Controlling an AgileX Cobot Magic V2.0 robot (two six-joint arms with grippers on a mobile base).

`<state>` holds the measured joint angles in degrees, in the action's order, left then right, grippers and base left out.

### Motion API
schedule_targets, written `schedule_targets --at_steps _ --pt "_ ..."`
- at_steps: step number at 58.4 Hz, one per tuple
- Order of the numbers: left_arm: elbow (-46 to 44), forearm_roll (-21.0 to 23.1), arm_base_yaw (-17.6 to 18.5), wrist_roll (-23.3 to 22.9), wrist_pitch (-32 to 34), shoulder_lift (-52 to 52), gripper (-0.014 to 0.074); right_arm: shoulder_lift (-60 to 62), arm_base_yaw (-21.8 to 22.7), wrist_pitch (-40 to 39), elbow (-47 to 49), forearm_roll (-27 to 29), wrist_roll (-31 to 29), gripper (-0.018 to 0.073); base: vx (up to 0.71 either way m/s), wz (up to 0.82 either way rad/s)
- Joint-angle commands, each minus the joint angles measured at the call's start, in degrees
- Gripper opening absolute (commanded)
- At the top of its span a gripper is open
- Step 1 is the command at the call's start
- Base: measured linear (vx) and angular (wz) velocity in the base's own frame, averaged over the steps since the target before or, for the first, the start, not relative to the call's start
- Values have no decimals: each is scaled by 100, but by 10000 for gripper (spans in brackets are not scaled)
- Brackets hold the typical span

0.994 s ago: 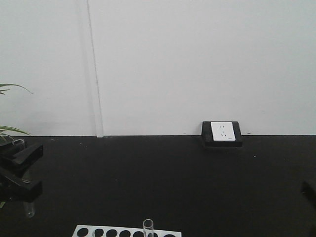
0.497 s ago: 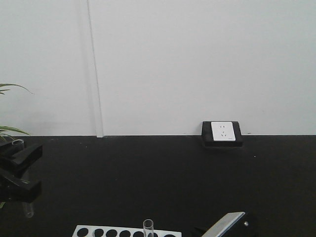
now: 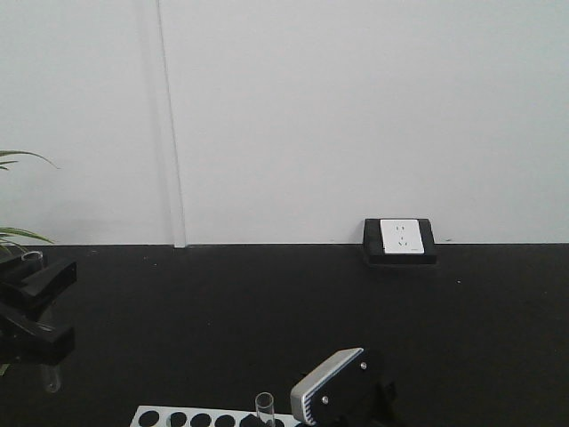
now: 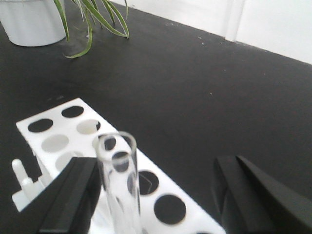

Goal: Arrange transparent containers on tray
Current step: 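Close the right gripper on another clear test tube and lift it, then raise both held test tubes clear of the rack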

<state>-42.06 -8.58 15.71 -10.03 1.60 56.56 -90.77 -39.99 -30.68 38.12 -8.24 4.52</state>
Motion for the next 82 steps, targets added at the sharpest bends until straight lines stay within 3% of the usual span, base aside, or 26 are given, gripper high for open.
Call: schedule_targets --at_steps 1,8,21,52,66,82 --pt "-221 60 16 -4 531 -89 125 61 -5 -539 307 -281 233 548 0 0" --pt "-221 60 16 -4 531 -89 125 -182 -5 -629 425 -572 440 548 0 0" --pt "-221 60 16 -4 531 -89 125 -453 -5 -696 522 -589 455 522 0 0" --pt "-221 60 16 -4 567 -89 125 -447 -5 -726 522 -574 455 208 0 0" --pt "-221 60 16 -4 572 -89 125 -206 -5 -720 522 -381 455 137 0 0" --pt "-221 60 16 1 566 -83 125 652 1 281 828 -163 443 137 0 0"
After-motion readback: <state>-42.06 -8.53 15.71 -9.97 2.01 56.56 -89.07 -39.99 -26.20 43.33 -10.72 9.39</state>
